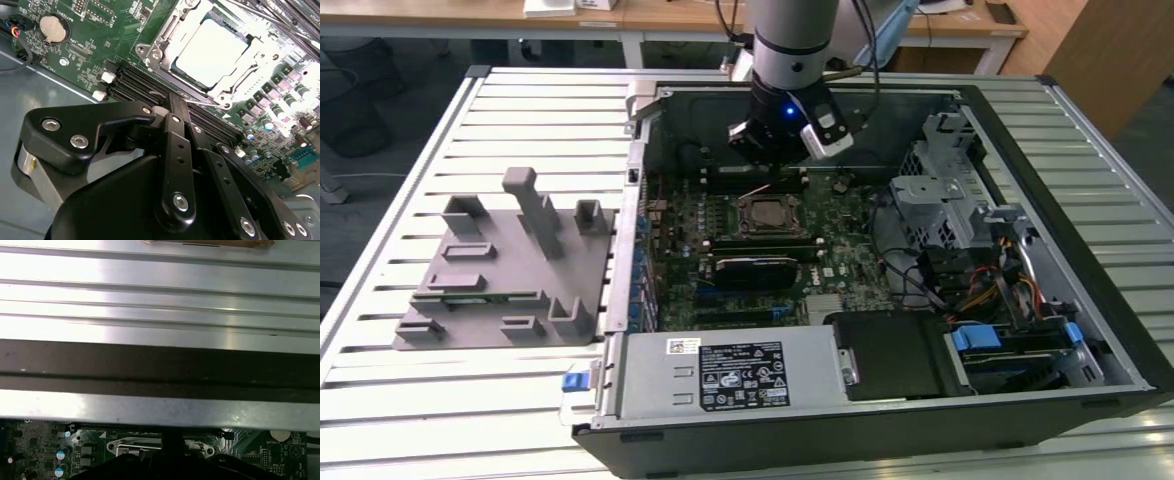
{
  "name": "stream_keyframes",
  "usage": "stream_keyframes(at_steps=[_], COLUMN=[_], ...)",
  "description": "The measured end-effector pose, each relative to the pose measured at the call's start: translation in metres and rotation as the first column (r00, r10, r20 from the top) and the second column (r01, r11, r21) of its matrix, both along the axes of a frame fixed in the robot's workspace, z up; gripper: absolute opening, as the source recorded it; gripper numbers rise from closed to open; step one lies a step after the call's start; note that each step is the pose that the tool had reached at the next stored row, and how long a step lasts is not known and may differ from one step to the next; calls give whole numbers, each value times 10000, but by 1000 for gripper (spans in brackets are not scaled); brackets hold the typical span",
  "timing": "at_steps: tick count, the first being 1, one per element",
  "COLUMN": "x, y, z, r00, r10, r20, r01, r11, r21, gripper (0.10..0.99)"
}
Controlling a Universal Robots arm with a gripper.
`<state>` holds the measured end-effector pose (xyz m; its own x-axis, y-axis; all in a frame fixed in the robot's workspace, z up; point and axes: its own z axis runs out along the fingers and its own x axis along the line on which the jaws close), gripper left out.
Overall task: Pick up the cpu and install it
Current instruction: 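Install the first cpu locking lever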
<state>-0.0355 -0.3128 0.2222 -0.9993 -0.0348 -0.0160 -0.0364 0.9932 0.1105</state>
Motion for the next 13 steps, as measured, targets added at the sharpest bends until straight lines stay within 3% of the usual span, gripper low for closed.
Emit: stream_keyframes(at_steps=[13], x=[71], y=[1], z=[-100], r00=[10000], r10=[0], r20=[-46], r01=[0], r11=[10000], r21=[0], gripper=[106])
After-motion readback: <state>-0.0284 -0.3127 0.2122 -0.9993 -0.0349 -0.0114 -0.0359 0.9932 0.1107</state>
